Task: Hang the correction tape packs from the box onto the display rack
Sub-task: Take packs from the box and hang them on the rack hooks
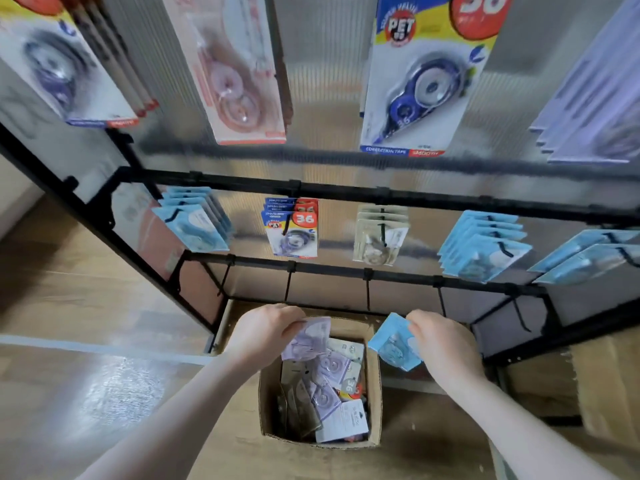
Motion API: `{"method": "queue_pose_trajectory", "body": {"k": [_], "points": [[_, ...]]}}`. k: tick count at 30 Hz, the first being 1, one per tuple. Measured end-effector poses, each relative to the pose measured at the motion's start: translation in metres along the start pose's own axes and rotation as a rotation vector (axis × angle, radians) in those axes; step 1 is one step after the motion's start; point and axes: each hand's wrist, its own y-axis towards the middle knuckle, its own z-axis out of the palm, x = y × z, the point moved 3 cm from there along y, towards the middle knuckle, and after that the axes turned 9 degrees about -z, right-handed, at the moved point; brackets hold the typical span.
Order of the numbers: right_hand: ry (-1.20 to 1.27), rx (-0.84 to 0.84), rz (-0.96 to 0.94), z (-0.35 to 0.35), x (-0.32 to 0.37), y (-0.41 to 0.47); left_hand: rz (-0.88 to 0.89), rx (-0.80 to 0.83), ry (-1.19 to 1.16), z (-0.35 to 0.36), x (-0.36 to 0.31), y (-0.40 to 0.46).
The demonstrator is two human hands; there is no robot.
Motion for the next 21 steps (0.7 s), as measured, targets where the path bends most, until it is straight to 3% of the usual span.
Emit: {"method": "queue_pose_trajectory", "body": {"k": [8, 15, 21], "points": [[0.011, -0.127, -0.004, -0.034, 0.005, -0.005, 0.044, -0.062, 0.014, -0.035, -0.005, 0.013], [0.019, -0.154, 0.023, -0.031, 0.003, -0.015, 0.036, -0.003, 0.042, -0.031, 0.001, 0.013], [0.067, -0.2, 0.076, -0.033, -0.029, -0.036, 0.077, 0.0, 0.053, -0.027, -0.034, 0.021]]}}
